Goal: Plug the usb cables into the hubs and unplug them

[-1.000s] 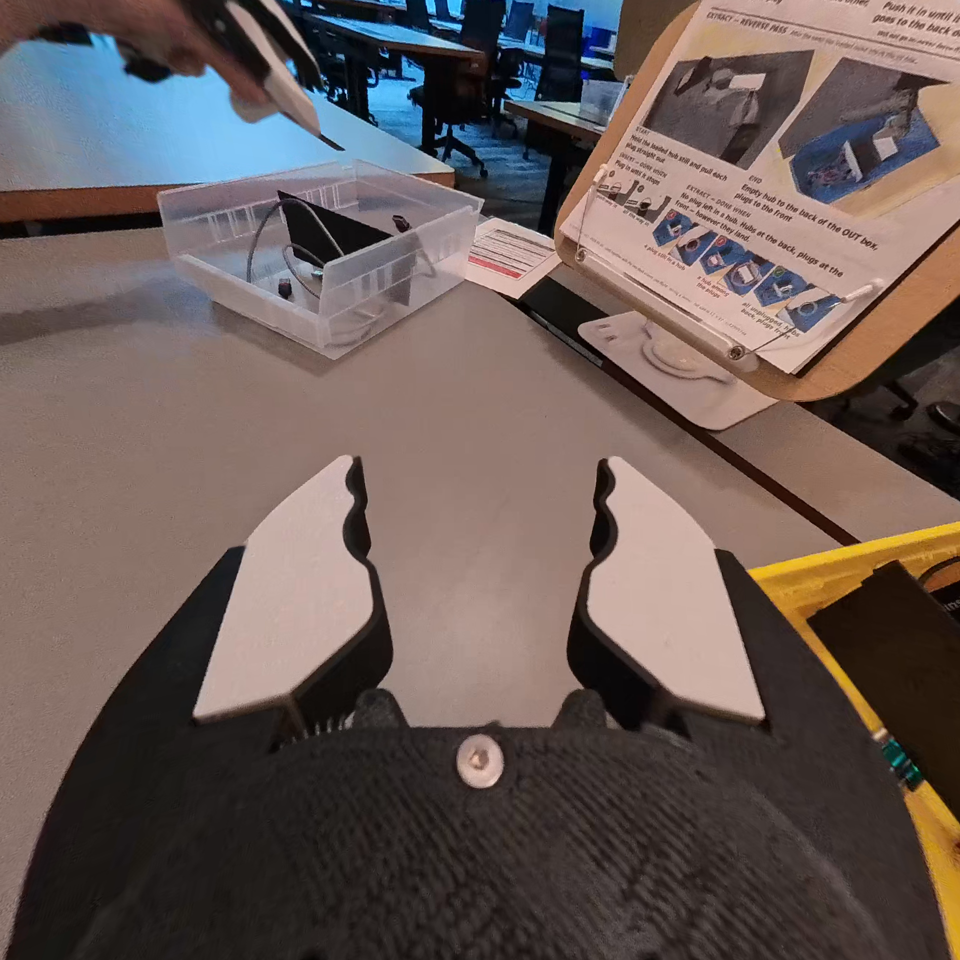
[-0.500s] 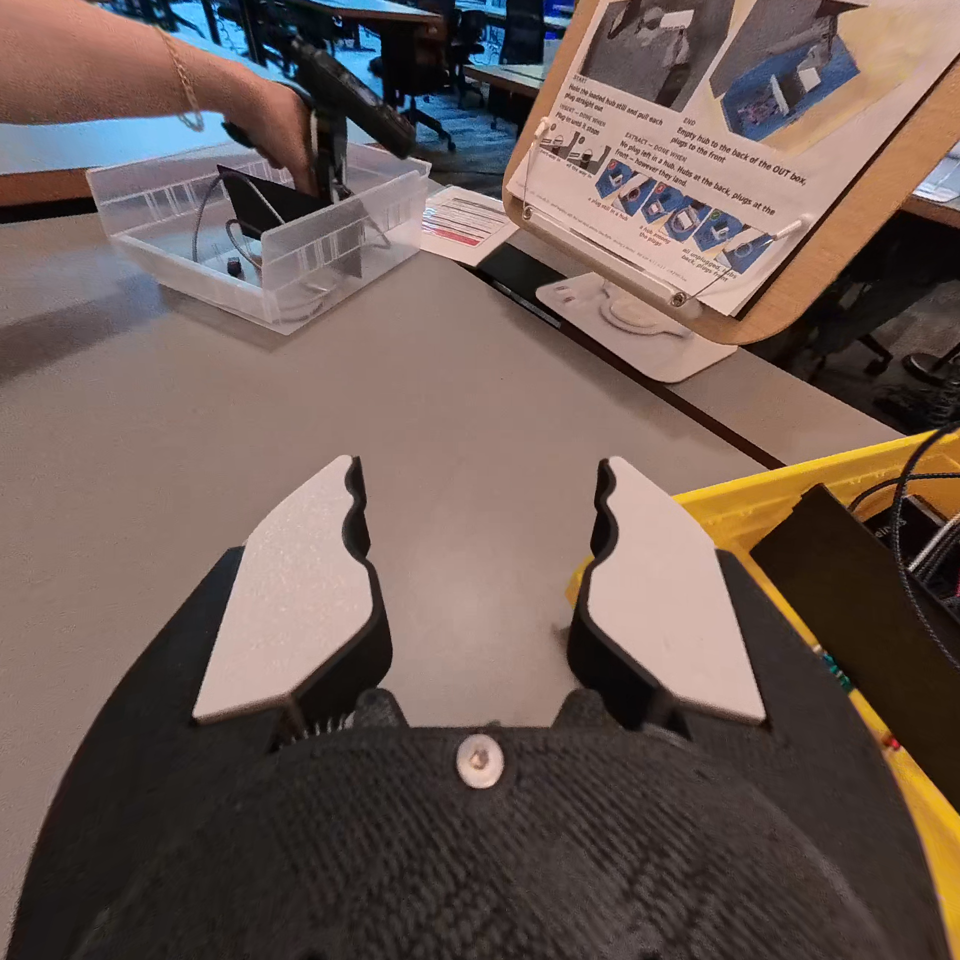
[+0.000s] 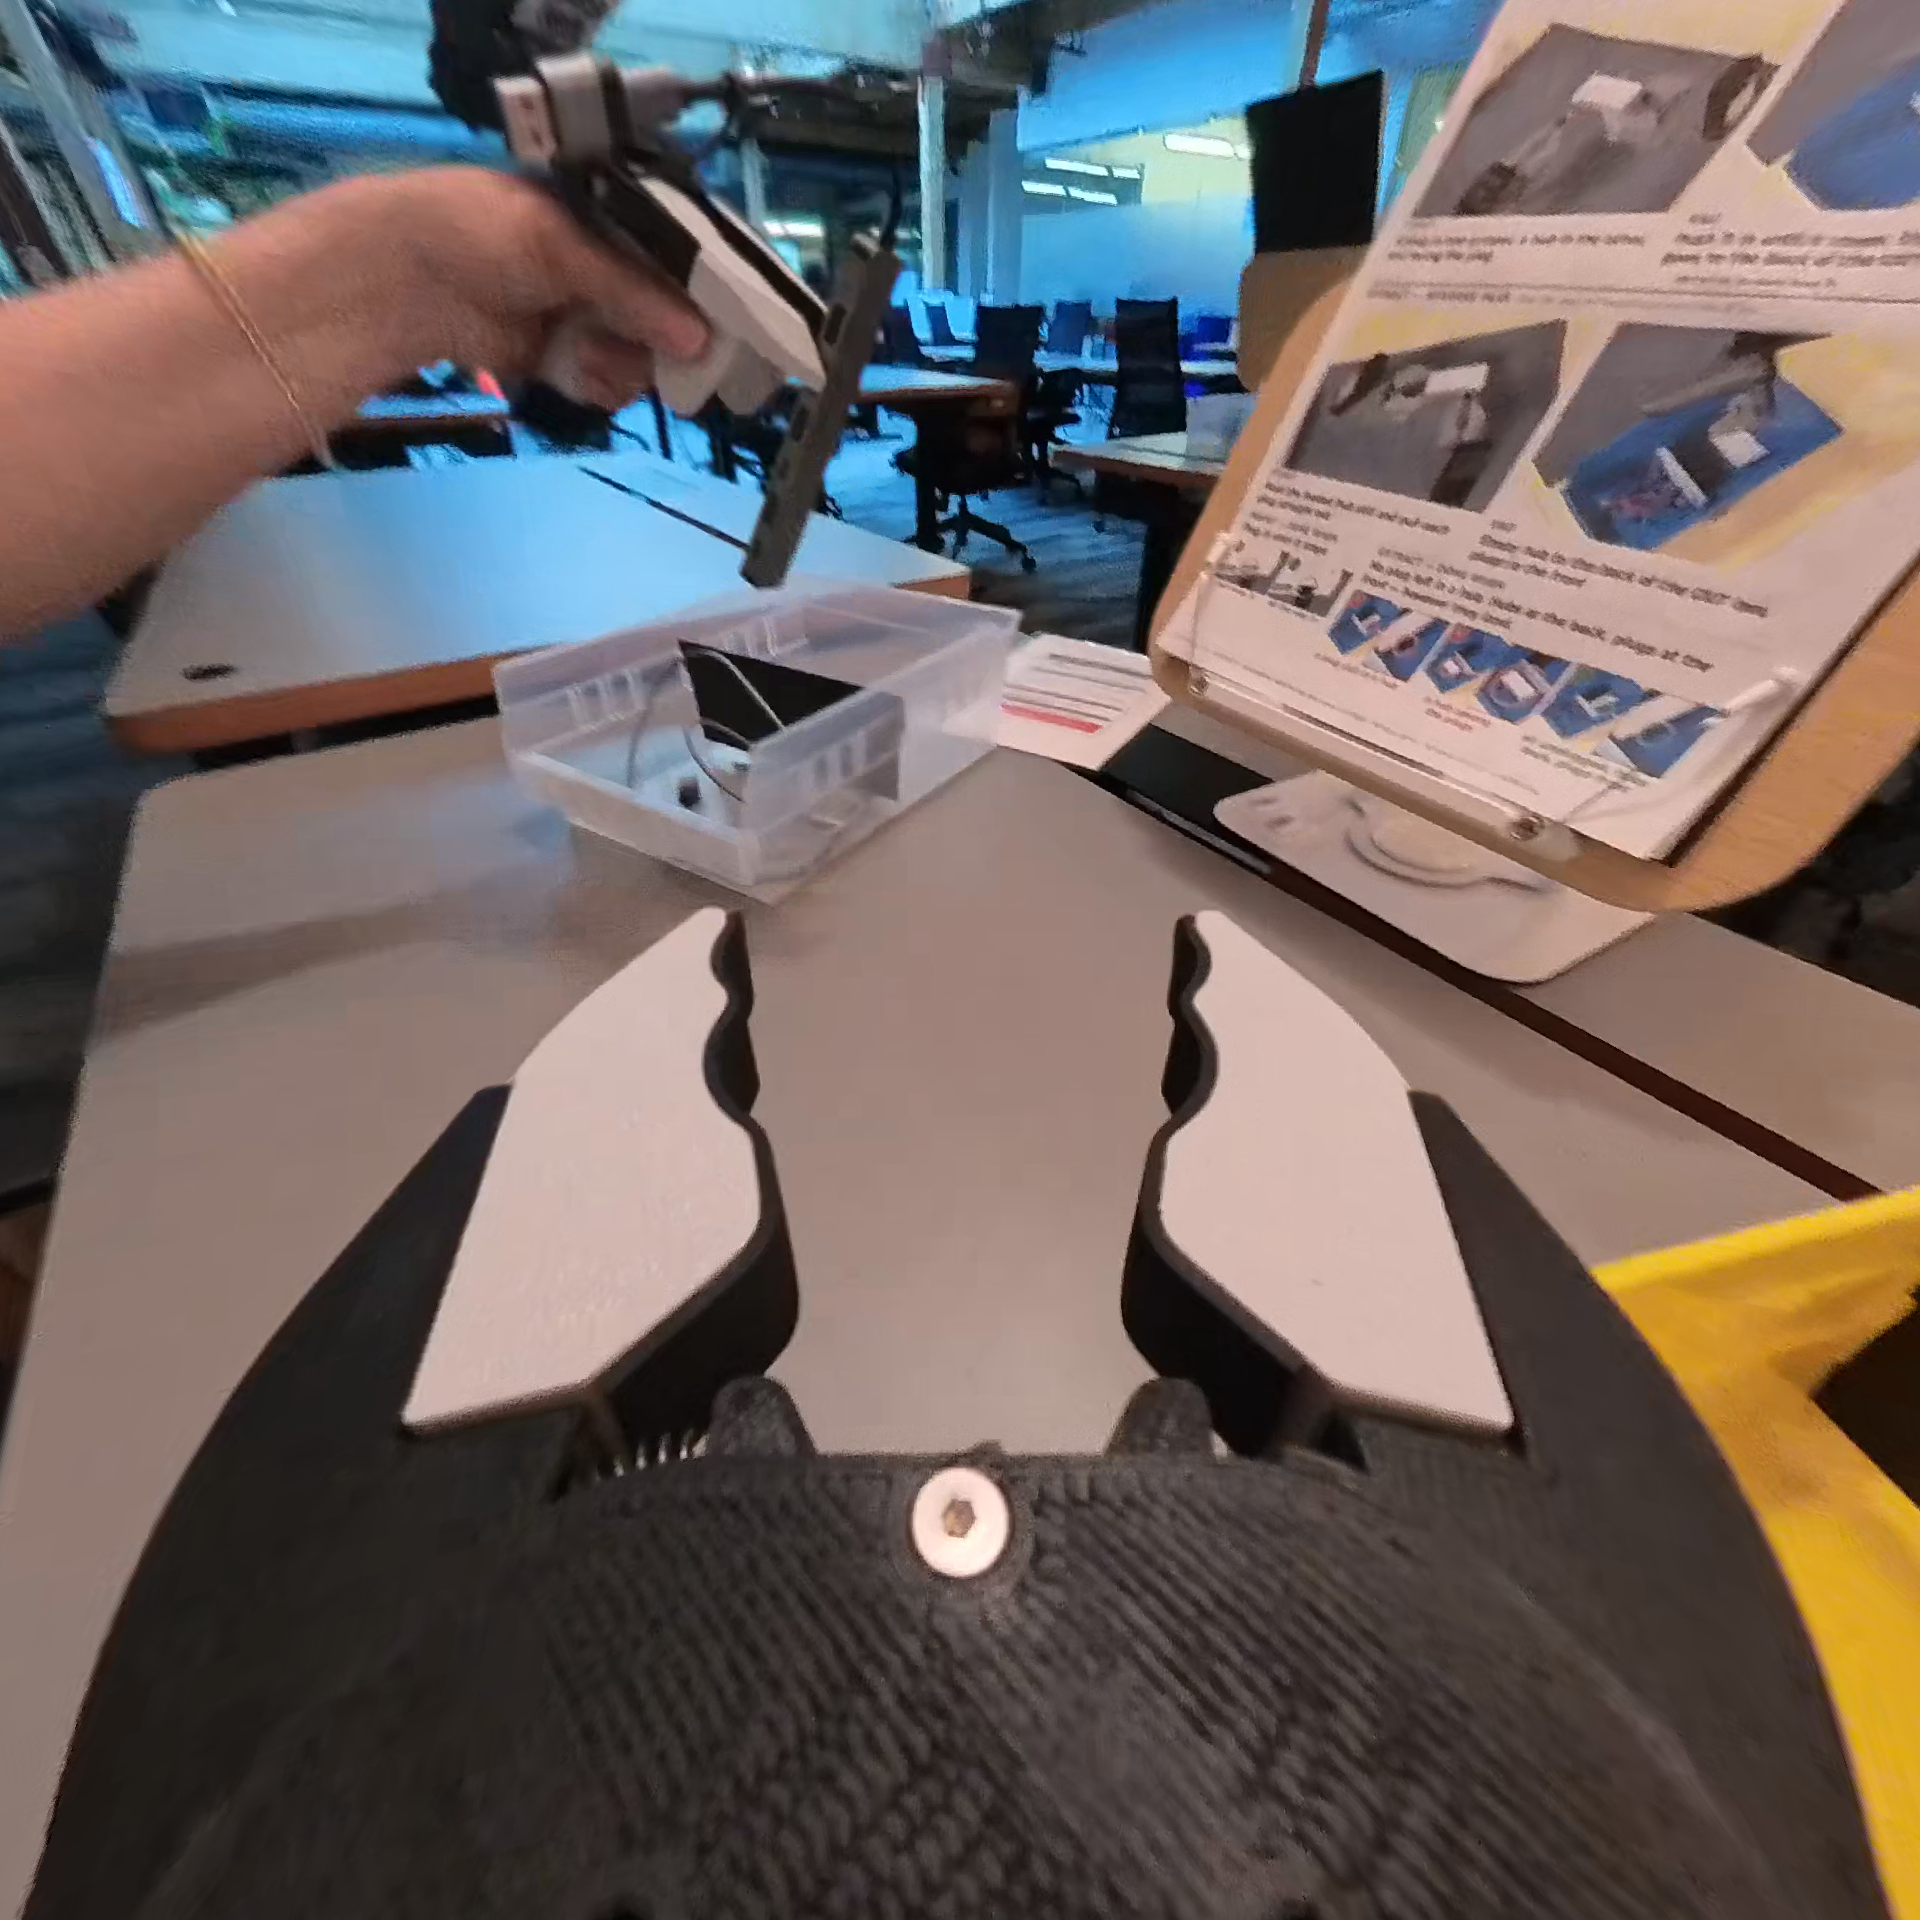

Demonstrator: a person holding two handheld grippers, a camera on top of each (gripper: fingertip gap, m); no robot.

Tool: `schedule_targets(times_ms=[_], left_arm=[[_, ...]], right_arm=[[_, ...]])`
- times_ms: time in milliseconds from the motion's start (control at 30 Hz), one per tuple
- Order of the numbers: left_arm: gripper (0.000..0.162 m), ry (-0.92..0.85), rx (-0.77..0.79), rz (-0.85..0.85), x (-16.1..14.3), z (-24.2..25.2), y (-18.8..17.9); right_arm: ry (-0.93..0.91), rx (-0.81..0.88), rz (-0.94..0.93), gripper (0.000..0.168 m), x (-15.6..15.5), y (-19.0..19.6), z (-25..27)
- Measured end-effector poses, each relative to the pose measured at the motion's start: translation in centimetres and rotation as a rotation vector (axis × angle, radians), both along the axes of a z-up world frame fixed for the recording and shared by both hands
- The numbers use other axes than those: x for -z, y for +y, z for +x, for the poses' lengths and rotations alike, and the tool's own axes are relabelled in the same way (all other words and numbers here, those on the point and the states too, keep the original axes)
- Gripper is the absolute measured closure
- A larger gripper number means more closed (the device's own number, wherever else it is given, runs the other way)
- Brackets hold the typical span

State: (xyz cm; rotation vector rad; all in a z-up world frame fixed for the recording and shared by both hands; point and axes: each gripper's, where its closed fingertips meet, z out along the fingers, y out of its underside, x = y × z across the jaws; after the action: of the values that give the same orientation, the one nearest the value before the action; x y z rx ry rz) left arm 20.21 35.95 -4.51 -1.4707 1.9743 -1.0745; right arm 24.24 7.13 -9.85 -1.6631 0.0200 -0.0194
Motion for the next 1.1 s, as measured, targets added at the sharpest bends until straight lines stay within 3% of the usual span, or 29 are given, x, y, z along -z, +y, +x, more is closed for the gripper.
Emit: schedule_targets(times_ms=[100,200,367,433,533,767,1100], left_arm=[[0.134,-0.219,0.15,-0.249,-3.3,-1.0,-9.6],[0.134,-0.402,0.315,-0.427,-4.3,-3.0,-18.0],[0.135,-0.583,0.416,-0.68,-3.7,-5.1,-25.3],[0.135,-0.648,0.389,-0.75,-3.5,-5.3,-26.0],[0.135,-0.775,0.306,-0.883,-3.7,-5.7,-25.5],[0.135,-1.022,0.229,-1.047,-4.2,-7.3,-24.6],[0.135,-1.095,0.207,-1.114,-3.8,-7.2,-24.0]], right_arm=[[0.077,-0.124,0.077,0.09,-1.3,1.5,-3.7],[0.092,-0.211,0.122,0.088,-2.3,2.2,-6.9],[0.129,-0.295,0.197,0.088,-3.7,2.5,-9.8],[0.107,-0.284,0.237,0.101,-4.2,2.3,-9.9],[0.077,-0.283,0.326,0.138,-5.5,1.6,-9.8],[0.199,-0.335,0.417,0.129,-6.0,1.9,-10.5],[0.224,-0.296,0.502,0.135,-7.0,1.2,-9.6]])
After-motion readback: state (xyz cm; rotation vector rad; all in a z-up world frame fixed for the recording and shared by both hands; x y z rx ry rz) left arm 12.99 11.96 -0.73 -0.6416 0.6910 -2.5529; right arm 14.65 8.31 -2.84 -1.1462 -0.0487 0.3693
